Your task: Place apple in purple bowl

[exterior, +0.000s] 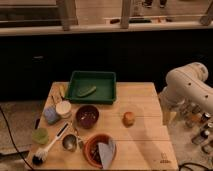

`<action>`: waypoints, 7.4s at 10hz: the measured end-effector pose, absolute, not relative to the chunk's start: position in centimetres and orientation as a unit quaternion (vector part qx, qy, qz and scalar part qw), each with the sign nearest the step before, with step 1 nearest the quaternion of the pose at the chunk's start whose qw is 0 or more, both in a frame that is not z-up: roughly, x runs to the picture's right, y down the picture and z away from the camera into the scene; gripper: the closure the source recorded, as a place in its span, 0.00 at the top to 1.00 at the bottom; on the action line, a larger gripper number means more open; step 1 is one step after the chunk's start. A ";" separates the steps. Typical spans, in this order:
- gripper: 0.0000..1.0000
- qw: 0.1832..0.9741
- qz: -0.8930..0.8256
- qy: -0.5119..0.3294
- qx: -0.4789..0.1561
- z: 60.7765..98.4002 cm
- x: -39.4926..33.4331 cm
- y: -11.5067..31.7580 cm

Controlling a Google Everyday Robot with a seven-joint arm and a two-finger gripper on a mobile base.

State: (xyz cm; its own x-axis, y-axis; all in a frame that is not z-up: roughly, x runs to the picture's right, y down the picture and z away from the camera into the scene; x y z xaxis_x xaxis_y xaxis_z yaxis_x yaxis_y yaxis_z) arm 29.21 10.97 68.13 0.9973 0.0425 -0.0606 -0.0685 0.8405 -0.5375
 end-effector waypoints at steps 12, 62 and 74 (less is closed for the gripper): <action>0.80 0.959 0.014 0.006 -0.283 72.7 27.3 14.7; 0.80 0.895 -0.230 -0.251 -0.289 84.3 17.5 18.6; 0.65 0.881 -0.235 -0.286 -0.293 84.9 18.4 18.8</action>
State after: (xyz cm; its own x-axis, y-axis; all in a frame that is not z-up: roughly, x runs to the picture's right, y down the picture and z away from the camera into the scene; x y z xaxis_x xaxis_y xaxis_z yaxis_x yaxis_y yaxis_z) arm 18.38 18.83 84.88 0.7255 -0.2463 0.6427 0.5821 0.7178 -0.3820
